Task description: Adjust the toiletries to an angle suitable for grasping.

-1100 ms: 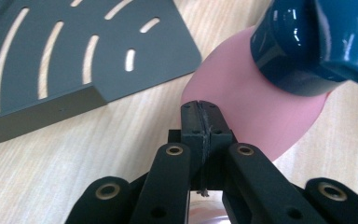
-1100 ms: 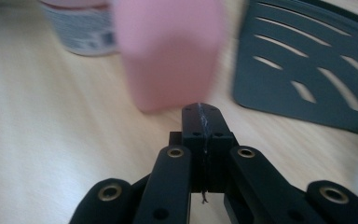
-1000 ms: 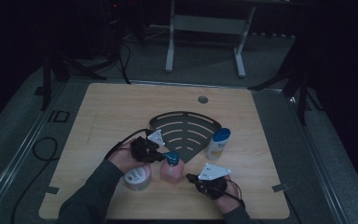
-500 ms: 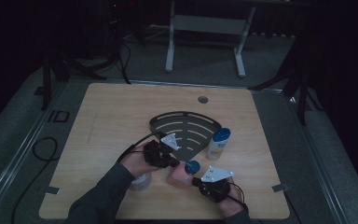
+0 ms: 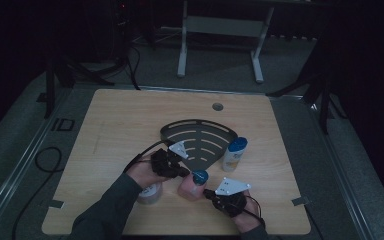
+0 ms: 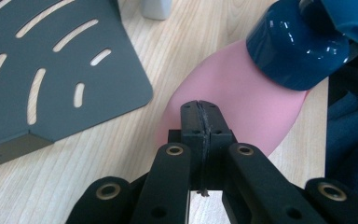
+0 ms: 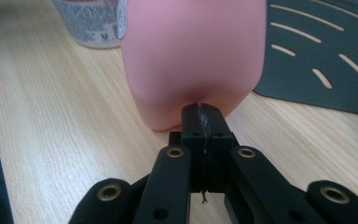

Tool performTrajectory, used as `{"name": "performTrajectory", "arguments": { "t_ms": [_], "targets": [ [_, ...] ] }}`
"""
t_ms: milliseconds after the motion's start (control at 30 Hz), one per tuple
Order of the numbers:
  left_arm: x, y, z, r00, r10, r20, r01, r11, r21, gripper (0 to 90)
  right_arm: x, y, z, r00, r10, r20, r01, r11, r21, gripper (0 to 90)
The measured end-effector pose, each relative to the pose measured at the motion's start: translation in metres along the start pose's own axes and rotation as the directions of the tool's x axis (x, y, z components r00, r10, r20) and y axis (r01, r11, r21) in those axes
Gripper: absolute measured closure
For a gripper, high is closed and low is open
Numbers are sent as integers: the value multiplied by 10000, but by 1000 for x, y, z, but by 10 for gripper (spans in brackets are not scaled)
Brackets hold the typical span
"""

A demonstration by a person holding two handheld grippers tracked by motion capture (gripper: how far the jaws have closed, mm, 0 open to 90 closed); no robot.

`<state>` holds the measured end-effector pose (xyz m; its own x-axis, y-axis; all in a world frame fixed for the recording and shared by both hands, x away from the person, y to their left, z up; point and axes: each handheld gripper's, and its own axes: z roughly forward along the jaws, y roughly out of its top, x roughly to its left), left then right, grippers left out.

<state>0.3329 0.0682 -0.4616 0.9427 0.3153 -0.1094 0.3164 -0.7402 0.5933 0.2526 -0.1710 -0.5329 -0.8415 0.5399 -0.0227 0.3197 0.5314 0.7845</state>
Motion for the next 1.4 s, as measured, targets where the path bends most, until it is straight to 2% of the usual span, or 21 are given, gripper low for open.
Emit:
{"name": "performTrajectory", "arguments": {
  "t_ms": [167, 267, 400, 533, 700, 800, 900, 1067, 1167, 1267, 1400],
  "targets": [
    [1, 0, 1, 9997, -62, -242, 66, 9998, 166, 900, -1, 2, -2, 10000, 17, 35, -16, 9998, -194, 890],
    [4, -2, 3, 9997, -153, -172, 154, 9999, 60, 900, 0, 2, -3, 10000, 4, 8, -4, 9998, -216, 890],
    [2, -1, 6, 9990, -139, -416, 149, 9996, 249, 900, 1, 3, -3, 10000, -6, 39, 7, 9997, -256, 891],
    [4, 1, 11, 9995, -208, -224, 212, 9996, 163, 900, 1, 1, -7, 10000, 14, 98, -11, 9997, -239, 890],
    [2, 13, 17, 9988, -55, -487, 65, 9998, 207, 900, 0, -3, -11, 9997, 155, 197, -150, 9995, -265, 894],
    [5, 13, 20, 9991, -167, -379, 176, 9996, 229, 900, -1, -3, -13, 9993, 226, 282, -219, 9994, -263, 896],
    [4, 12, 22, 9992, -277, -282, 281, 9995, 158, 900, -5, -5, -15, 9981, 346, 507, -330, 9990, -315, 897],
    [1, 21, 27, 9988, -364, -314, 362, 9993, -55, 900, -18, -10, -22, 9907, 880, 1033, -850, 9958, -337, 894],
    [1, 24, 29, 9988, -415, -259, 411, 9990, -163, 900, -22, -10, -23, 9876, 866, 1312, -842, 9962, -241, 894],
    [1, 22, 28, 9987, -445, -245, 441, 9989, -158, 900, -21, -11, -24, 9890, 837, 1221, -813, 9964, -252, 893],
    [0, 14, 26, 9972, -551, -510, 554, 9985, 46, 900, -15, -8, -21, 9931, 630, 988, -604, 9978, -290, 885]
  ]
}}
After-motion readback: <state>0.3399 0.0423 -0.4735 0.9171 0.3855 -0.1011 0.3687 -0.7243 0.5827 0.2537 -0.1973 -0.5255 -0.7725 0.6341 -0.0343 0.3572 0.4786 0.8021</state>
